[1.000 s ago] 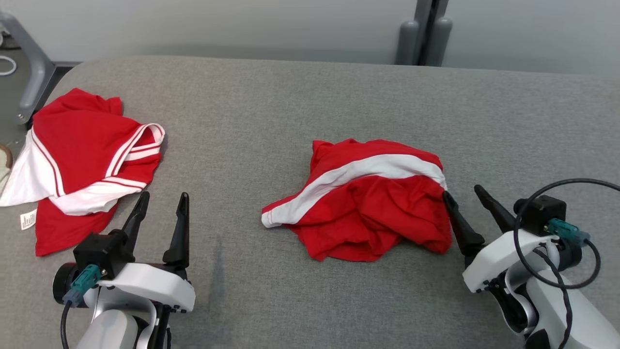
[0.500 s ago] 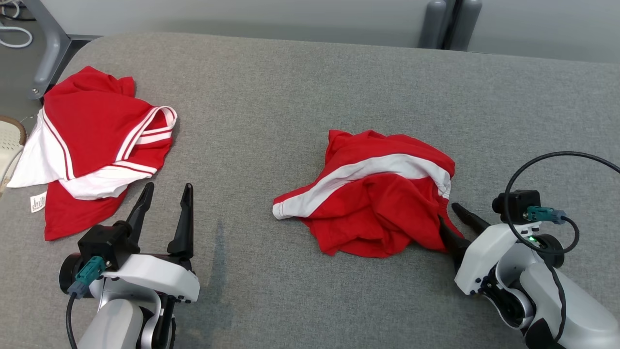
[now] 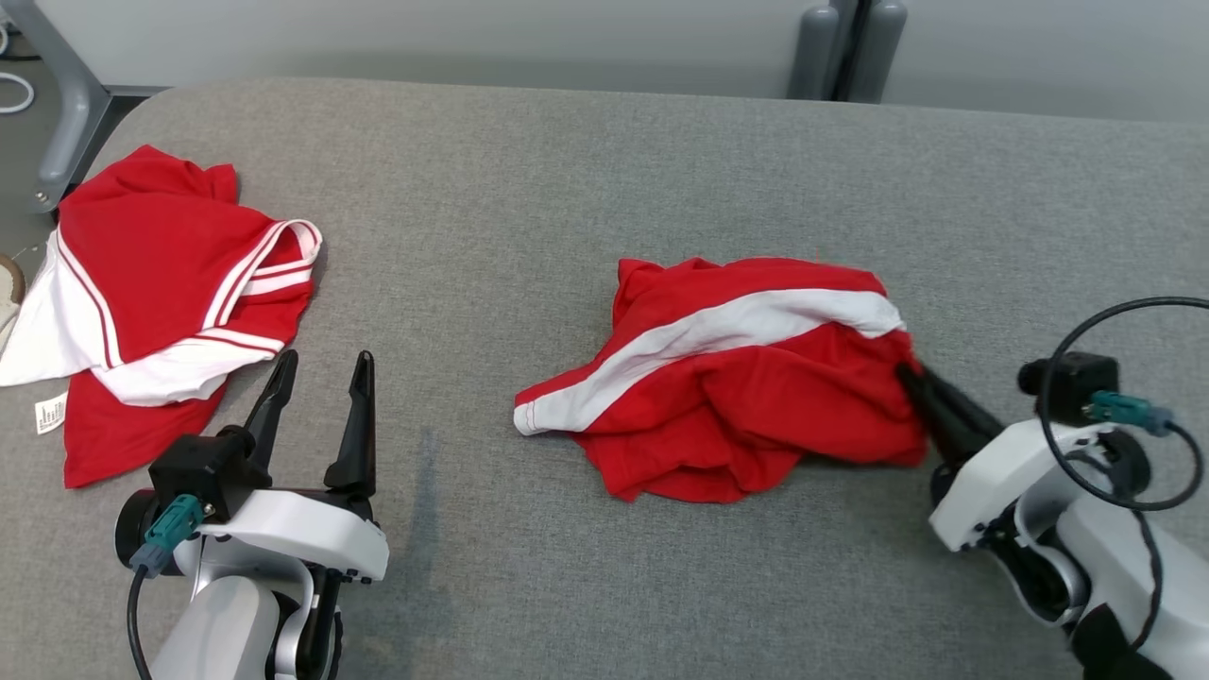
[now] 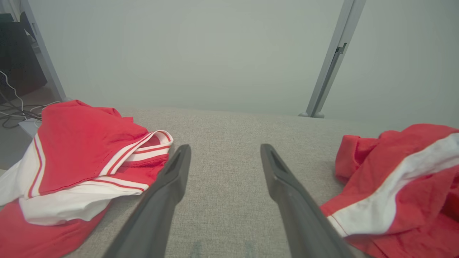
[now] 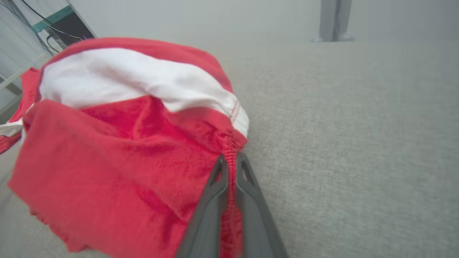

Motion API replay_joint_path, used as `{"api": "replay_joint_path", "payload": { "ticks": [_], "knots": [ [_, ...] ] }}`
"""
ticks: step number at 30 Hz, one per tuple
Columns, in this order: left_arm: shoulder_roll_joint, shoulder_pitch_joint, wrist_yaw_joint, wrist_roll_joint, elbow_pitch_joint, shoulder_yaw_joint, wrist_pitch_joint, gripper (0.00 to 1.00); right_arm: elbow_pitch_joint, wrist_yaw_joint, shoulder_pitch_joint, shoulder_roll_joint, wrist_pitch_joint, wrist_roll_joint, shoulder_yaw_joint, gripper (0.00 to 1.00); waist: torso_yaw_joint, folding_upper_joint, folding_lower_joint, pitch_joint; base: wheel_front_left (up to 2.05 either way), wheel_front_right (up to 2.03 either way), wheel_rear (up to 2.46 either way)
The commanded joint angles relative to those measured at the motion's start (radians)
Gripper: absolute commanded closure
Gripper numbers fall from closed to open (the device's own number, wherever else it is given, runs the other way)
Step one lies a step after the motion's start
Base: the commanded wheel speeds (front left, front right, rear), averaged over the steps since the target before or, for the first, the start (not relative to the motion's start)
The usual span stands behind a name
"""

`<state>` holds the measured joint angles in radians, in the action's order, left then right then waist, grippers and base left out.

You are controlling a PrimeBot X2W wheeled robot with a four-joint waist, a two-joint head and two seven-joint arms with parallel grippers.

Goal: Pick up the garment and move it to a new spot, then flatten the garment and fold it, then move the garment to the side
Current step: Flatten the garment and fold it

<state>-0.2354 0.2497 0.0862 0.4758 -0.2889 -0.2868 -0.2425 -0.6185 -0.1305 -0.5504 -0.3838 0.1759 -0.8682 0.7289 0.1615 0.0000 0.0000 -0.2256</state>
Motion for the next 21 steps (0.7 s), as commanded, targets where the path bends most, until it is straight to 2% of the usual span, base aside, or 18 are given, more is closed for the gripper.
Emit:
{"api": "replay_joint_path", "payload": {
  "ticks": [1, 8, 12, 16, 21],
  "knots": [
    [-0.003, -0.006, 0.004, 0.002, 0.0, 0.004, -0.006, 0.0, -0.008, 0.0, -0.017, -0.017, 0.029, 0.021, -0.016, 1.0, -0.008, 0.0, 0.0, 0.005, 0.0, 0.0, 0.0],
    [-0.011, -0.021, 0.009, 0.007, 0.004, 0.007, -0.008, 0.0, -0.047, 0.0, -0.008, -0.055, 0.086, 0.185, -0.164, 1.0, -0.036, 0.0, 0.0, 0.022, 0.0, 0.0, 0.0],
    [-0.015, -0.027, 0.011, 0.007, 0.009, 0.005, -0.006, 0.0, -0.051, 0.0, 0.032, -0.064, 0.09, 0.353, -0.289, 1.0, -0.049, 0.0, 0.0, 0.024, 0.0, 0.0, 0.0],
    [-0.018, -0.032, 0.011, 0.009, 0.014, 0.0, 0.0, 0.0, -0.011, 0.0, 0.1, -0.028, 0.09, 0.51, -0.384, 1.0, -0.059, 0.0, 0.0, 0.024, 0.0, 0.0, 0.0],
    [-0.022, -0.03, 0.012, 0.011, 0.019, -0.006, 0.006, 0.0, 0.055, 0.0, 0.19, 0.038, 0.029, 0.605, -0.4, 1.0, -0.069, 0.0, 0.0, 0.022, 0.0, 0.0, 0.0]
  ]
}}
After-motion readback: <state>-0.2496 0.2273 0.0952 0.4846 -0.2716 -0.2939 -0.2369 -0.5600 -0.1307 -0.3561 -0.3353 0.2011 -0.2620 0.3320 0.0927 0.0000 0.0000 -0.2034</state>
